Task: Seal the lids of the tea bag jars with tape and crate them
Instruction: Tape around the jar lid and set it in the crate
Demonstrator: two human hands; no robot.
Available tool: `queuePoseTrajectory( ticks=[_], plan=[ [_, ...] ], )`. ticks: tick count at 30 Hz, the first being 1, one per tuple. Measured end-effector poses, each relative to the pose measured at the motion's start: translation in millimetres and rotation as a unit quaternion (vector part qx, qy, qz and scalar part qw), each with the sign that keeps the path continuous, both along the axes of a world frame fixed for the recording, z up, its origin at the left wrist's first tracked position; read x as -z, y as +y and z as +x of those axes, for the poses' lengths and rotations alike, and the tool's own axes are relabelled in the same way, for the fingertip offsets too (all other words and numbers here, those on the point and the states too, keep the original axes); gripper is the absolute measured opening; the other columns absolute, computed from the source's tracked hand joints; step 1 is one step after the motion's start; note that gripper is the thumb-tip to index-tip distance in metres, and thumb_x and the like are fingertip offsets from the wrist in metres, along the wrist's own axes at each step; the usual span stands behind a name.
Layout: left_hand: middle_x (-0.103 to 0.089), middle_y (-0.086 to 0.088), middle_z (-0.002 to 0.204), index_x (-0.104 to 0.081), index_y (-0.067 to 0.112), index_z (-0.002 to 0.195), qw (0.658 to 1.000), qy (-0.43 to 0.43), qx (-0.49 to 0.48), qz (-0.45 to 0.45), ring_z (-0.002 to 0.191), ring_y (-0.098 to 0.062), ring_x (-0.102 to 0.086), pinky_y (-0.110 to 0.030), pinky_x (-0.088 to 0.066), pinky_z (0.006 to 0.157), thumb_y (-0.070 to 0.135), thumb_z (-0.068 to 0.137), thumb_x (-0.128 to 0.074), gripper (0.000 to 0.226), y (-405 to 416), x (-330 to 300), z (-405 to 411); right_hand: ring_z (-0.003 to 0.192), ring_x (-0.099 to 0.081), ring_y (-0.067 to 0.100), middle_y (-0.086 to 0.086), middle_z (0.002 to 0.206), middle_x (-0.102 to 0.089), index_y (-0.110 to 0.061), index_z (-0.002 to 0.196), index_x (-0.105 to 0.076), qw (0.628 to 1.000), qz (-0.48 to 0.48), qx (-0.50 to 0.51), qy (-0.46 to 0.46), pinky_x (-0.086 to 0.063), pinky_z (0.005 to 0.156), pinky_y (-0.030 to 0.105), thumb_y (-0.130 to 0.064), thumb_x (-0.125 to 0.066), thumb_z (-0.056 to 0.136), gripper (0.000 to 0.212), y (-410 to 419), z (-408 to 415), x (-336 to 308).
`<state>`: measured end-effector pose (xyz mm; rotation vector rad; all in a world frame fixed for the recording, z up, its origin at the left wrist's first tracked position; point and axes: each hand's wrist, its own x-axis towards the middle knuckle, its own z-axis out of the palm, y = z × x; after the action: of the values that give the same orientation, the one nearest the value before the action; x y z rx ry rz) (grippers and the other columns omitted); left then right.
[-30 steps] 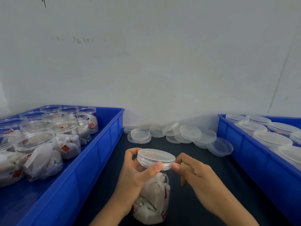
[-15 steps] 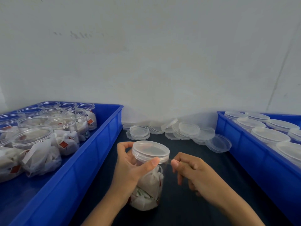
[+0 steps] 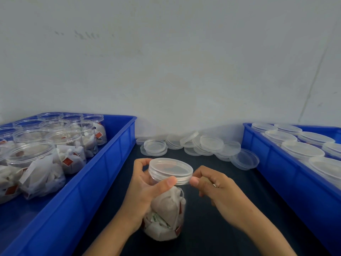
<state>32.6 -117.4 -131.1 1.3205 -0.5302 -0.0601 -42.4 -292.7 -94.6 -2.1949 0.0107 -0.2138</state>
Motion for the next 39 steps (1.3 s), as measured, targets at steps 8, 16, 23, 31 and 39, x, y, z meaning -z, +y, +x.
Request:
queuePoseTrajectory(
  ticks=[8, 16, 23, 31, 39],
  plan=[
    [-0.074, -0.002, 0.100, -0.045, 0.005, 0.119, 0.995, 0.056, 0.083, 0.020, 0.092, -0.017, -0.072, -0.020, -0.056, 0.069, 0.052, 0.049, -0.089, 0.095, 4.0, -6.3, -1.7, 0.065, -0.051, -0.006, 0.002, 0.089, -0.060, -0.063, 0.126, -0.045, 0.999, -0.040, -0.016, -0.030, -0.040, 0.058, 0.011, -0.050, -0.053, 0.089, 0.040, -4.7, -0.2, 0.2],
    [-0.052, 0.023, 0.118, -0.036, 0.053, 0.127, 0.971, -0.077, -0.136, 0.179, 0.101, 0.016, -0.053, -0.016, -0.041, 0.083, 0.085, 0.074, -0.040, 0.062, -9.6, -3.0, -13.1, 0.083, -0.055, 0.003, -0.012, 0.095, -0.053, -0.058, 0.133, -0.042, 0.994, -0.072, 0.059, -0.053, -0.041, 0.069, 0.014, -0.064, -0.042, 0.086, 0.047, 14.8, 0.9, 8.8],
    [-0.053, 0.042, 0.101, -0.037, 0.057, 0.117, 0.946, -0.102, -0.182, 0.250, 0.096, 0.018, -0.053, -0.015, -0.042, 0.082, 0.095, 0.034, -0.058, 0.093, -7.0, -2.6, -13.0, 0.080, -0.052, 0.000, -0.009, 0.096, -0.048, -0.063, 0.136, -0.029, 0.999, -0.019, 0.030, -0.030, -0.038, 0.067, 0.000, -0.036, -0.041, 0.101, 0.046, 20.3, 0.6, 13.6],
    [-0.061, 0.037, 0.101, -0.055, 0.042, 0.111, 0.967, -0.058, -0.178, 0.171, 0.094, 0.013, -0.060, -0.023, -0.051, 0.084, 0.076, 0.039, -0.072, 0.082, 2.6, -0.5, -4.9, 0.053, -0.054, -0.001, -0.007, 0.057, -0.057, -0.046, 0.138, -0.032, 0.998, 0.020, 0.022, 0.048, -0.040, 0.060, 0.017, -0.066, -0.044, 0.085, 0.058, 10.6, -3.6, 13.7],
    [-0.072, 0.016, 0.099, -0.061, 0.029, 0.111, 0.991, -0.001, -0.098, 0.096, 0.090, 0.003, -0.068, -0.008, -0.050, 0.067, 0.062, 0.039, -0.083, 0.082, 2.7, -2.9, -5.4, 0.061, -0.051, 0.007, -0.005, 0.067, -0.057, -0.052, 0.131, -0.032, 0.974, -0.204, 0.072, -0.065, -0.043, 0.063, 0.021, -0.067, -0.027, 0.086, 0.048, 1.2, -7.3, 0.1]
  ],
)
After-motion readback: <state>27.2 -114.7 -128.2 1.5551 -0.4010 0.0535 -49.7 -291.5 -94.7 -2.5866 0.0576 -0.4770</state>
